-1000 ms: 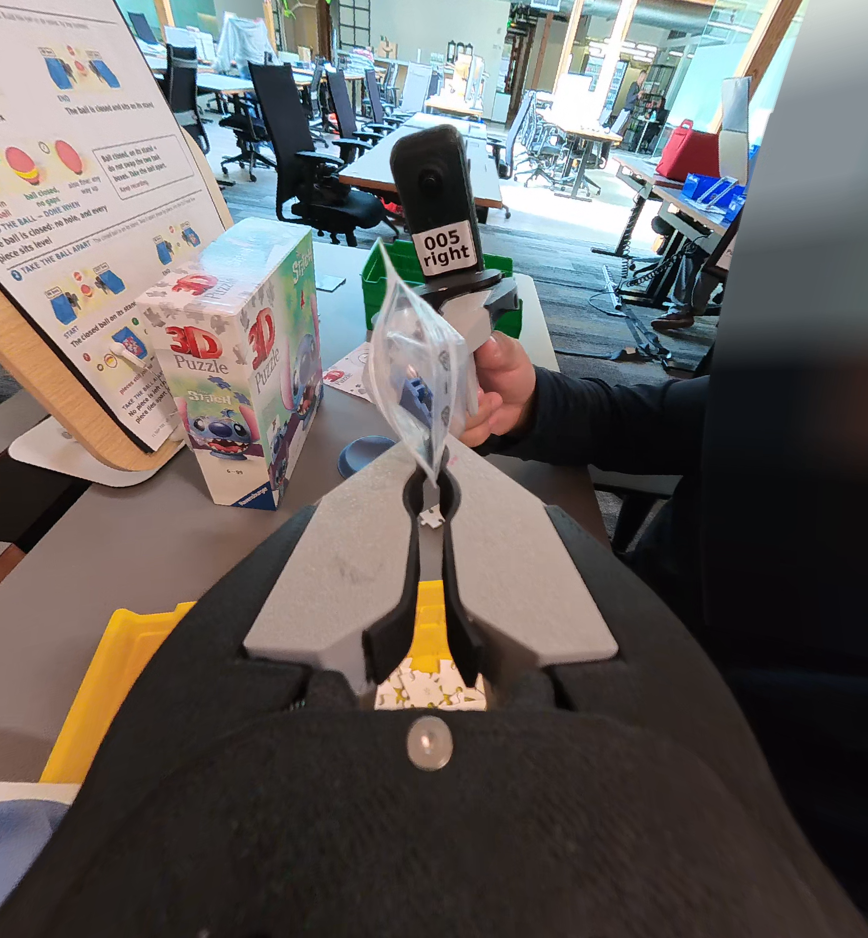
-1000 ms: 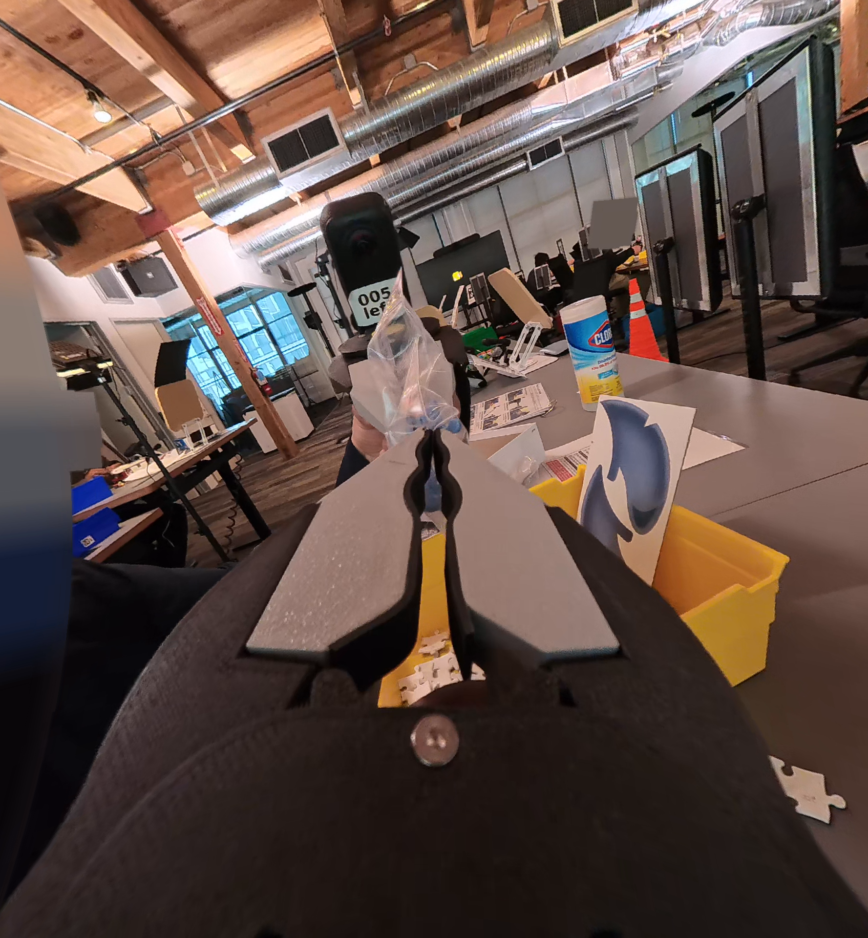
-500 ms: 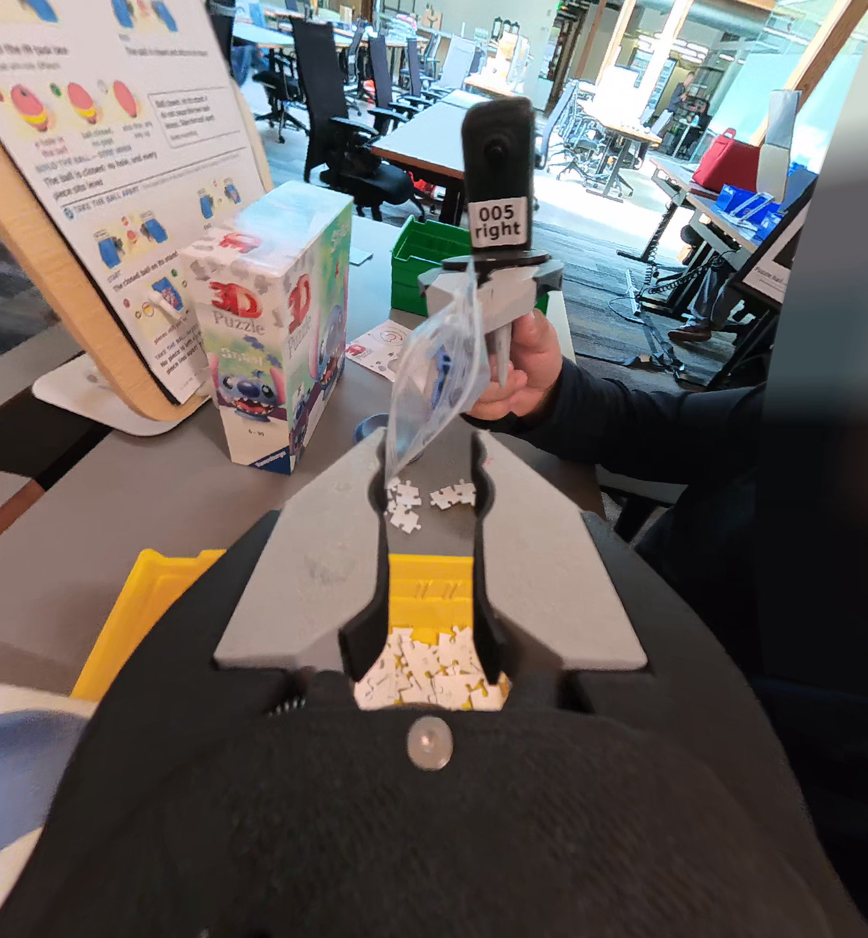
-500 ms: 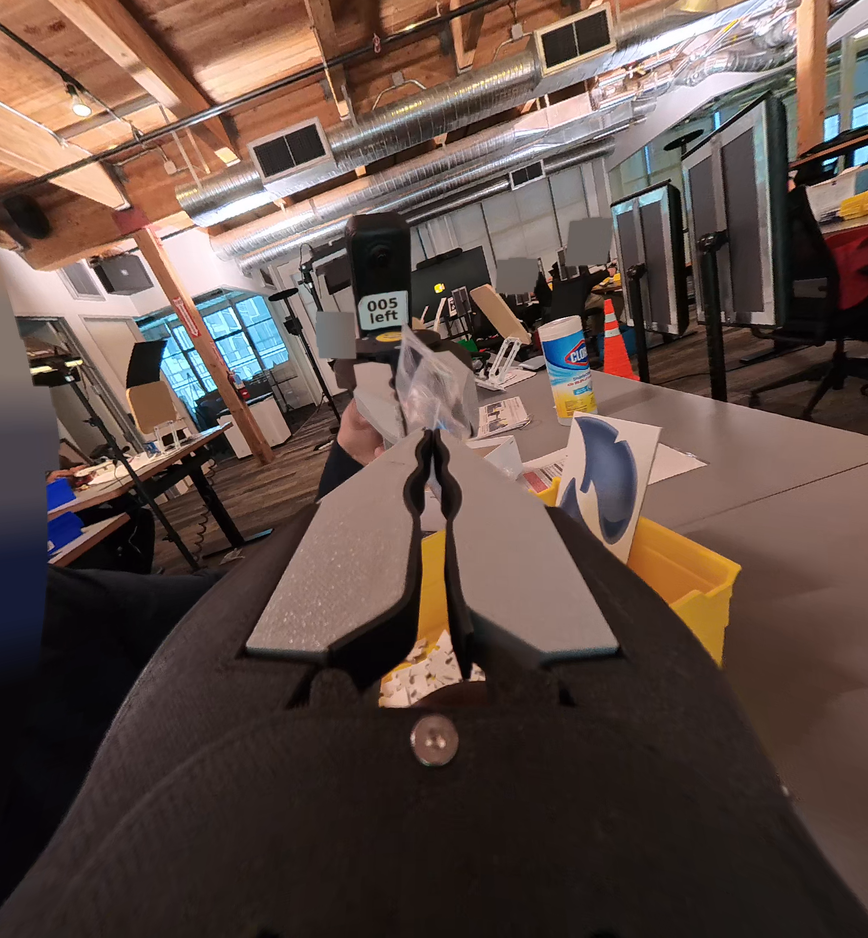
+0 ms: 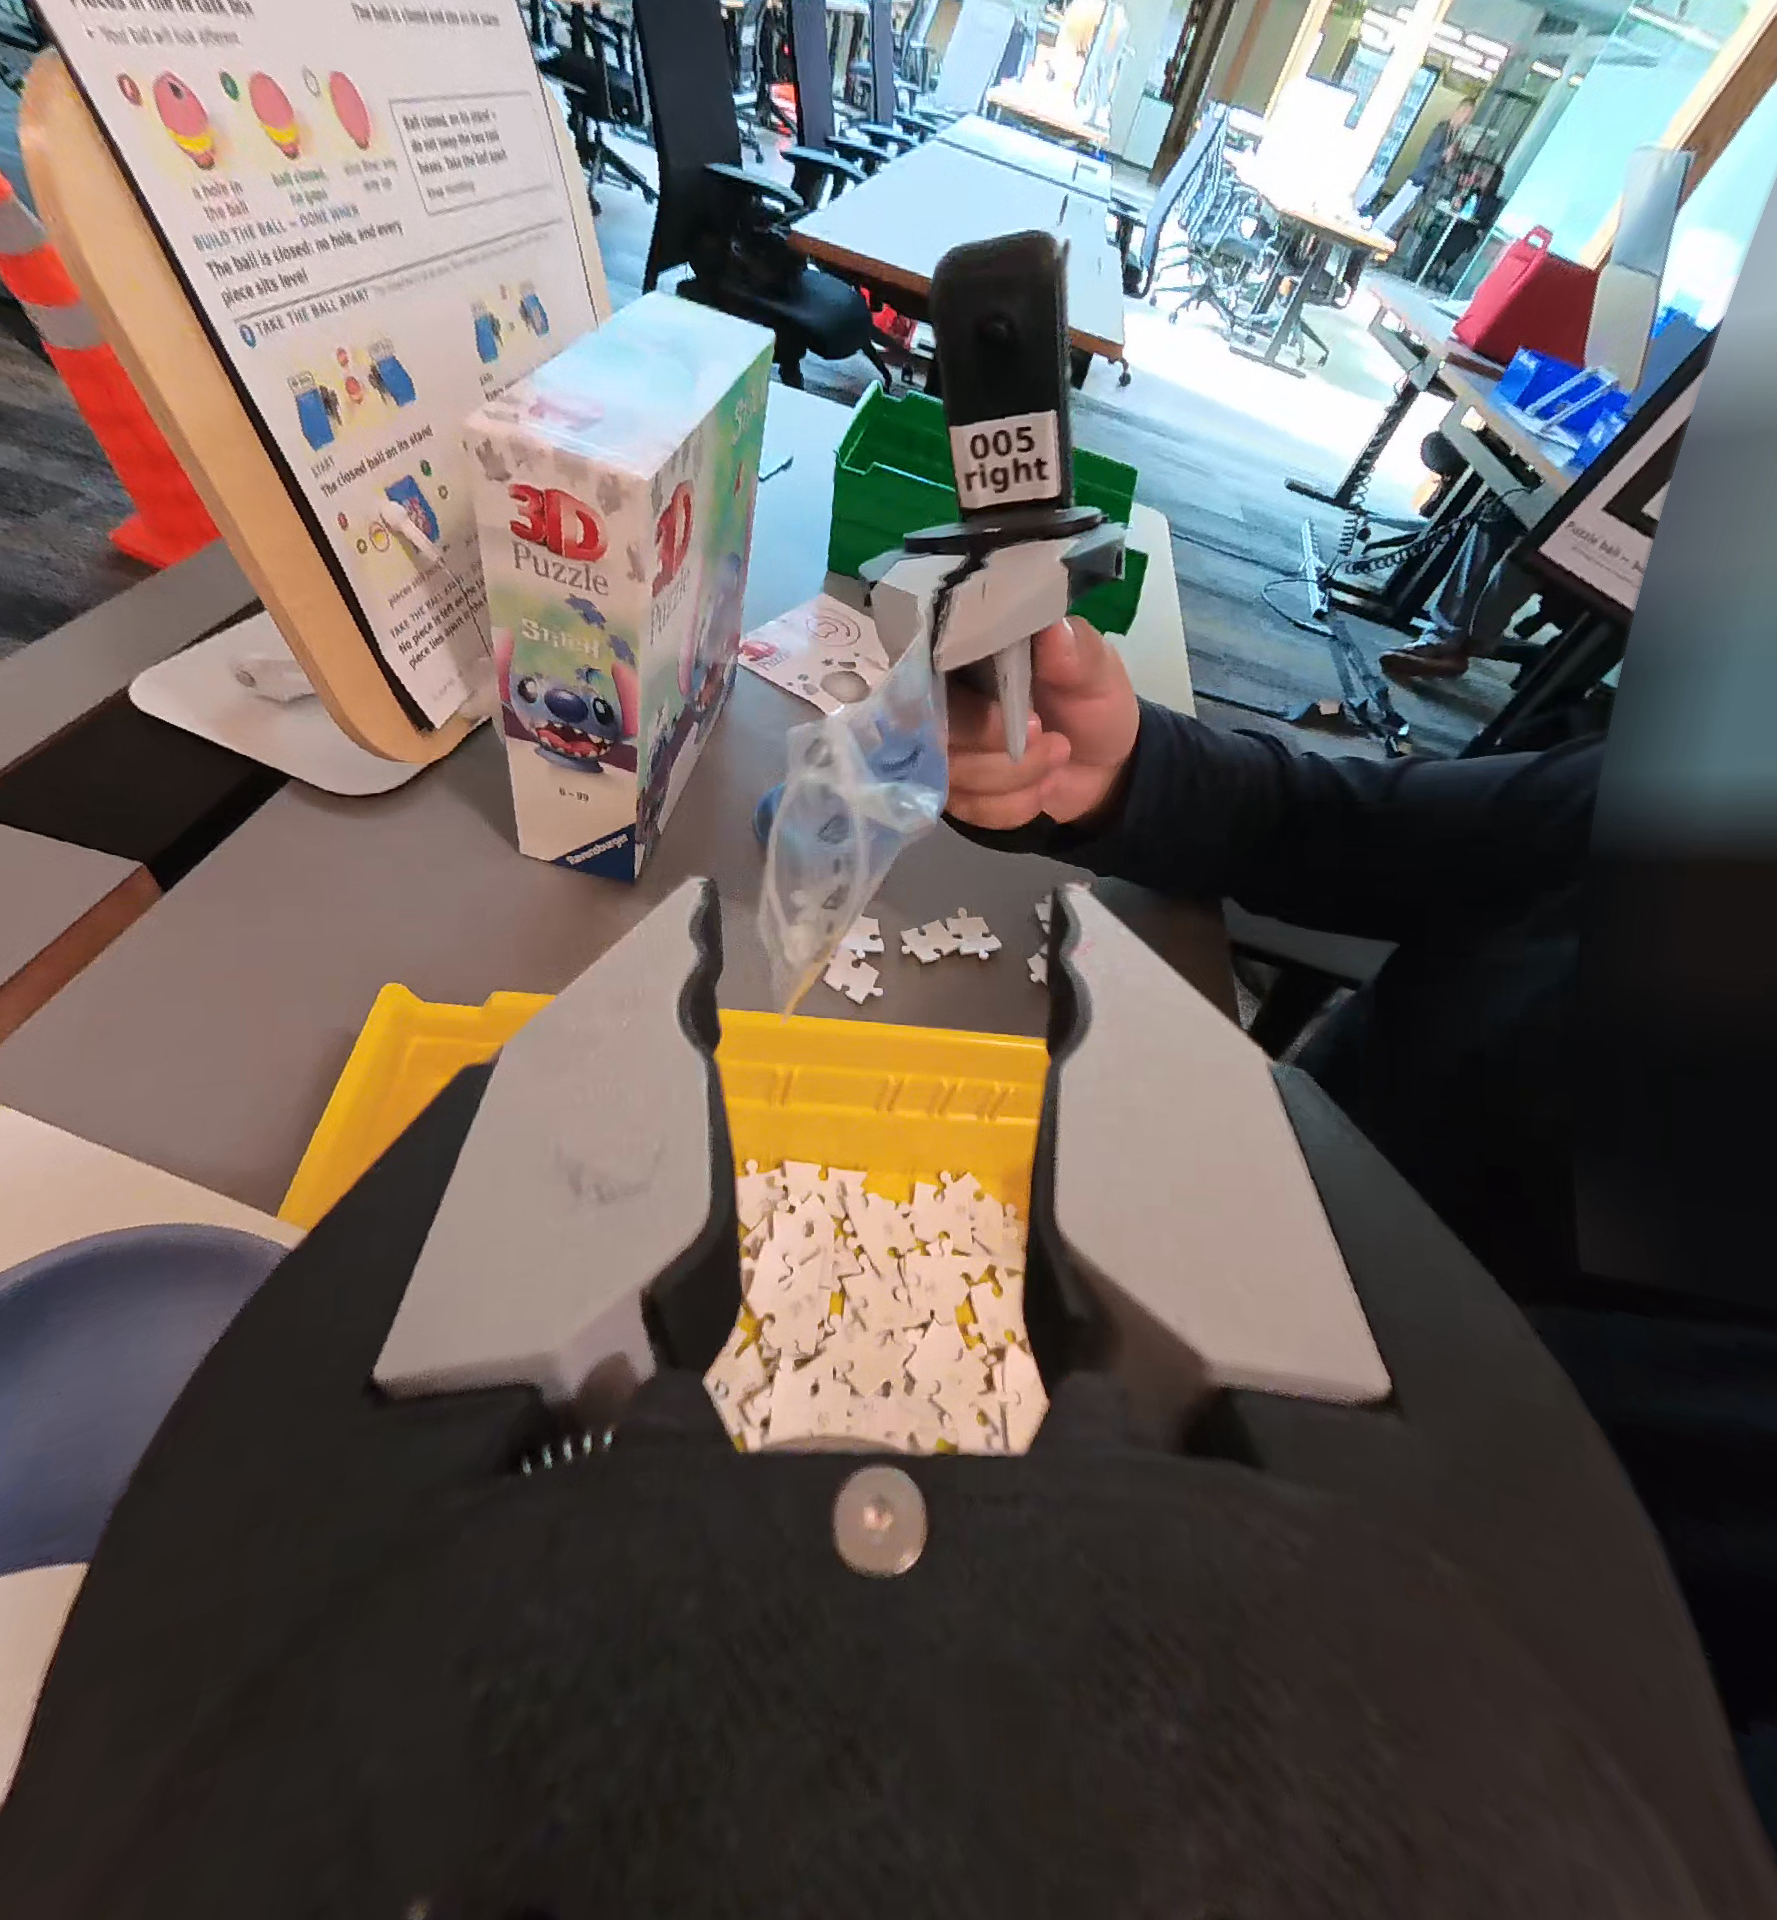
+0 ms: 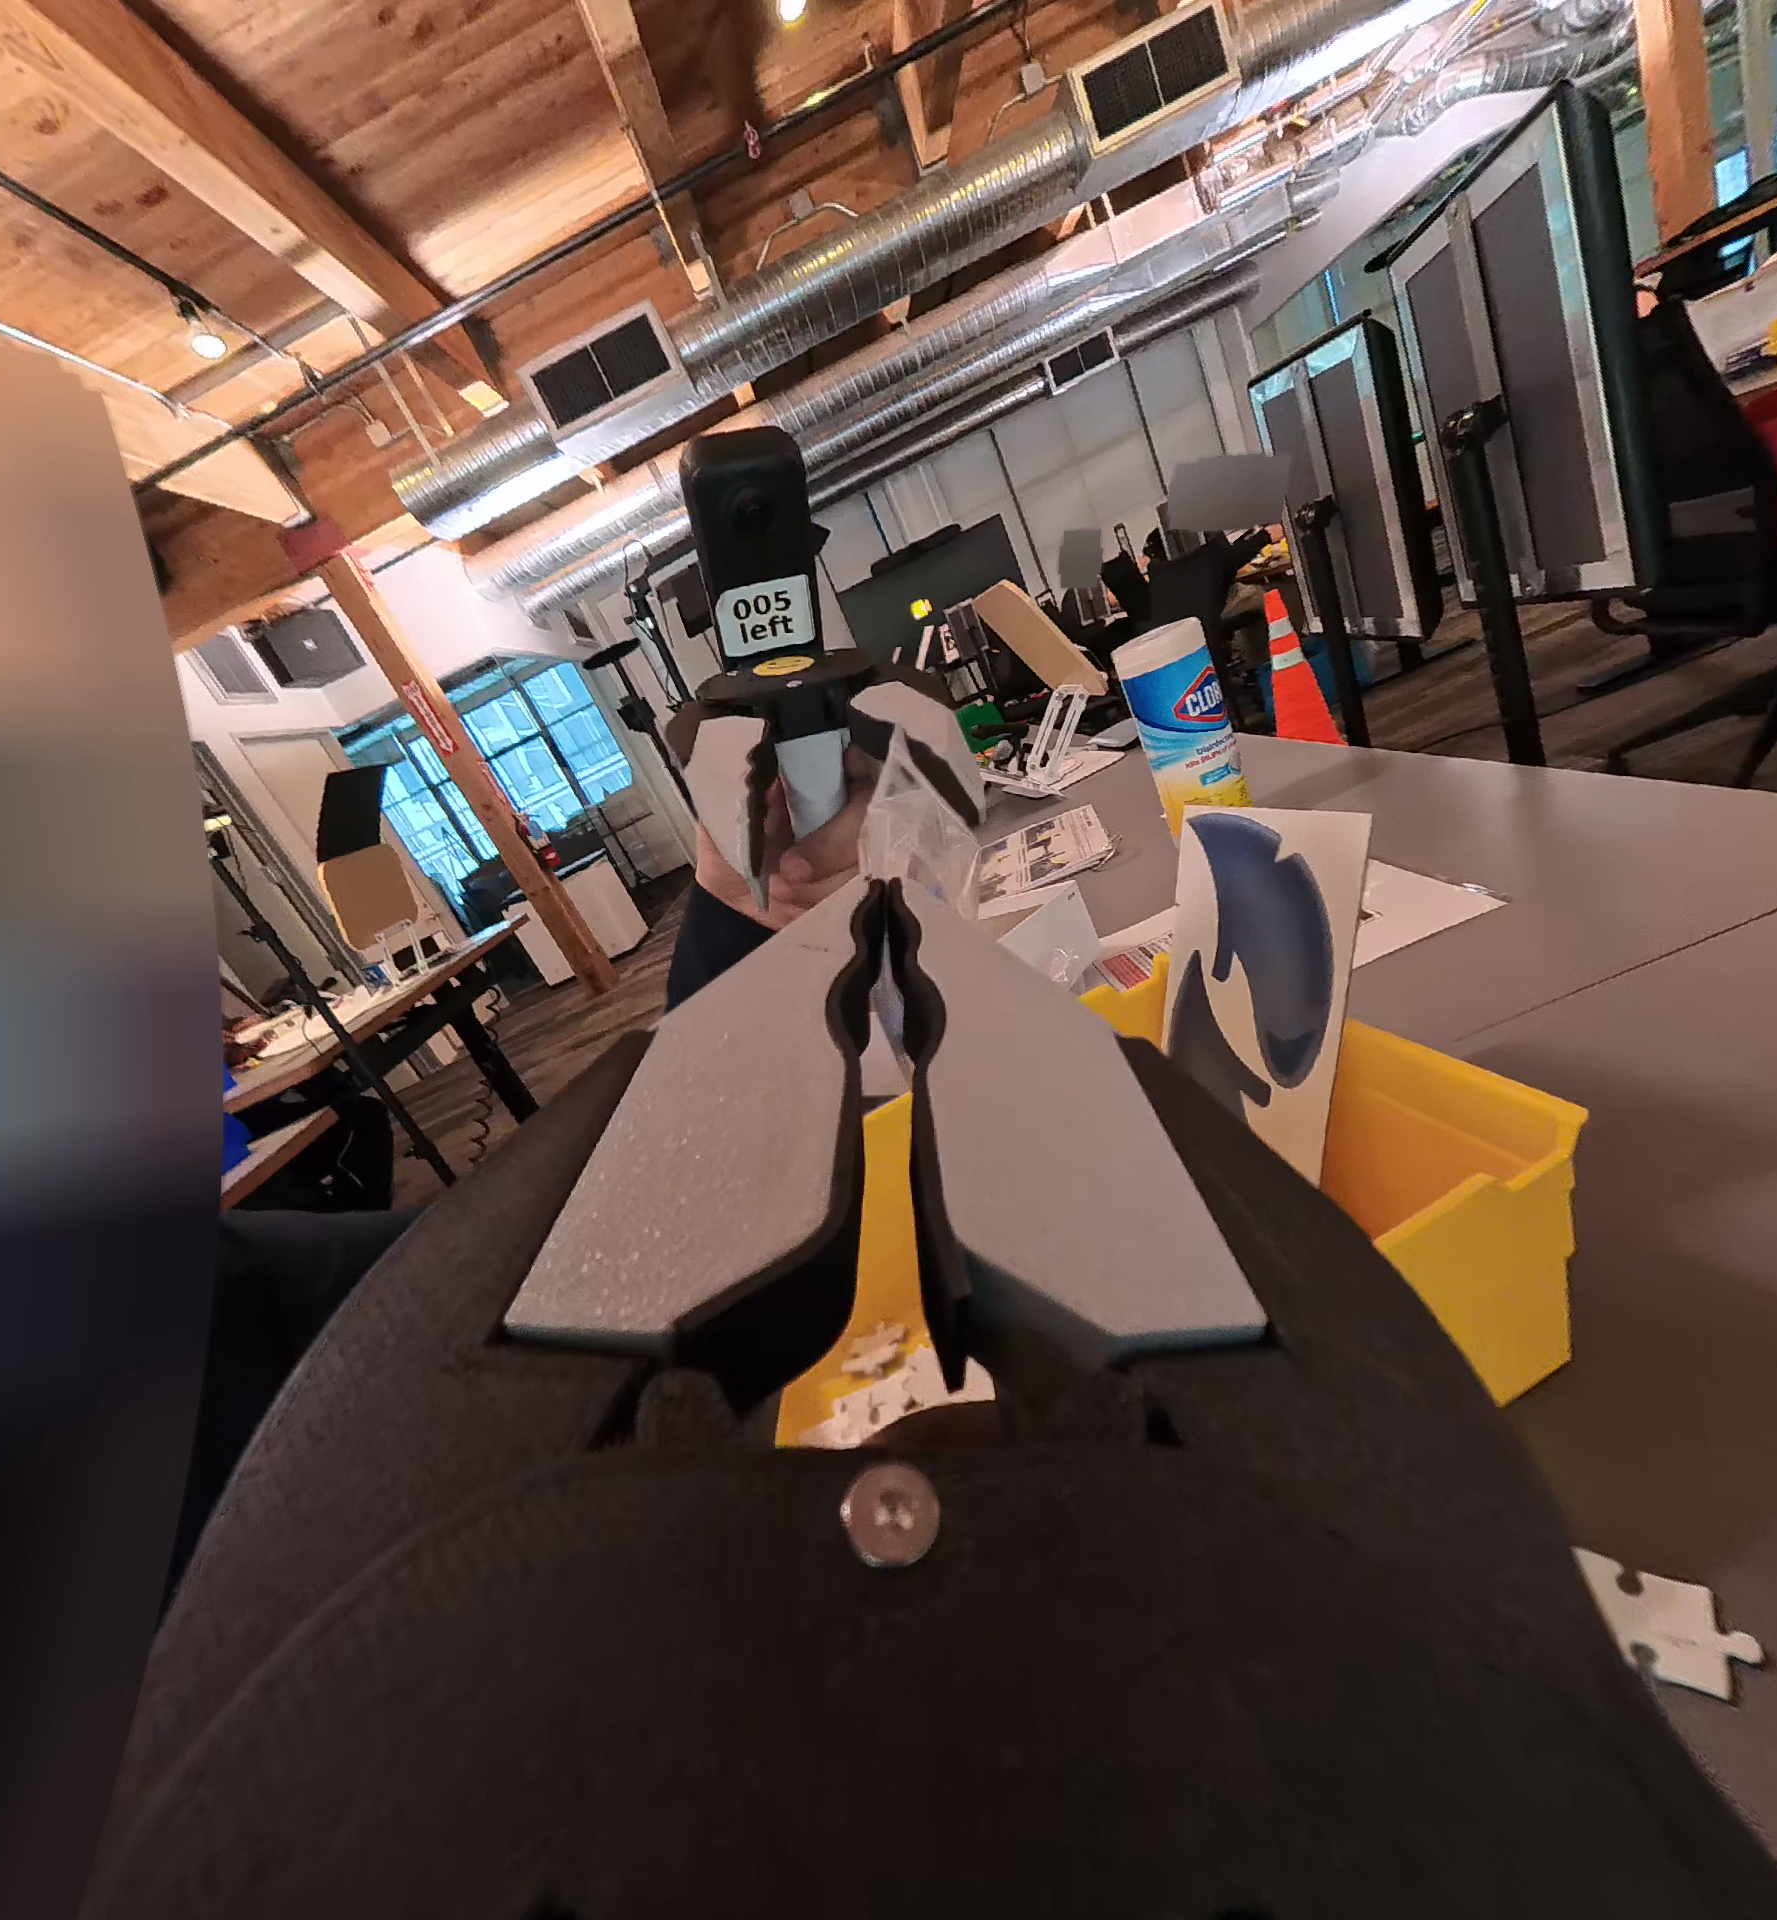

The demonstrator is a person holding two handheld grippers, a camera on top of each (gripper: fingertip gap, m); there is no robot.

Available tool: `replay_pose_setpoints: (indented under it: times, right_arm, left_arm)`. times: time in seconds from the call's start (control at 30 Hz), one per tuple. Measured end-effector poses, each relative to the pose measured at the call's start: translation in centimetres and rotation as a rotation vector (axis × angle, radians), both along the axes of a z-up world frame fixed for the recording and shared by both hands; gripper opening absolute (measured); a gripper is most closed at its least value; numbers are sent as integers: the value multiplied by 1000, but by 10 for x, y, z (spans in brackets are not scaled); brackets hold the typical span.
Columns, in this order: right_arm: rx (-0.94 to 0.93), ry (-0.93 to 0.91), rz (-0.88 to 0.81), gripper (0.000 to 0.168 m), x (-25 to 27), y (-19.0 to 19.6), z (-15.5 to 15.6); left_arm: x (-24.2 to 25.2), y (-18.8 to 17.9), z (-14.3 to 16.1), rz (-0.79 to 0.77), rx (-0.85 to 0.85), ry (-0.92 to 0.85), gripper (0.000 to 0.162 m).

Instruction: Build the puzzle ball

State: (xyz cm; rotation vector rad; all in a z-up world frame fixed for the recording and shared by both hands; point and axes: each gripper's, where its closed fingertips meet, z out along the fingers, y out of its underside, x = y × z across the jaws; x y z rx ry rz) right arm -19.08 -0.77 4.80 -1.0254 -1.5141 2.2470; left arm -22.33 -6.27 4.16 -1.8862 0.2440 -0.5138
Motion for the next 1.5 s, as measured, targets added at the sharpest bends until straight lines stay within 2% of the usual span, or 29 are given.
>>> replay_pose_setpoints:
  times: [0.3,0.5,0.53,0.67,0.83,0.93,1.0,1.07,1.3,1.37,1.5]
  right_arm:
    - [-111,-25,26,0,-5,5,-3]
    - [-85,-12,15,0,-4,0,-5]
    - [-77,-11,13,0,-4,-2,-6]
    - [-79,-7,32,0,-2,-6,-5]
    - [0,-19,25,4,-3,-10,-13]
    - [43,-46,-2,22,-7,-5,-17]
    - [31,-44,-2,24,-6,1,-12]
    - [17,-37,-8,24,-5,6,-7]
    - [42,-42,-4,24,-4,7,-8]
    - [61,-44,0,23,-3,4,-10]
    - [98,-36,-6,23,-1,2,-10]
  left_arm:
    - [17,3,-14,-100,-53,-14,69]
    - [28,15,-20,-127,-70,-15,71]
    - [30,17,-20,-132,-63,-15,65]
    - [26,20,-16,-109,-26,26,0]
    - [23,9,-21,-105,-66,99,0]
    - [2,-10,-53,-47,-229,246,0]
    - [-16,-23,-77,5,-346,328,0]
    - [-21,-35,-95,-2,-449,329,0]
    - [-68,-67,-179,128,-943,429,0]
    - [-78,-68,-192,170,-1015,427,0]
    - [-92,-51,-190,249,-971,363,3]
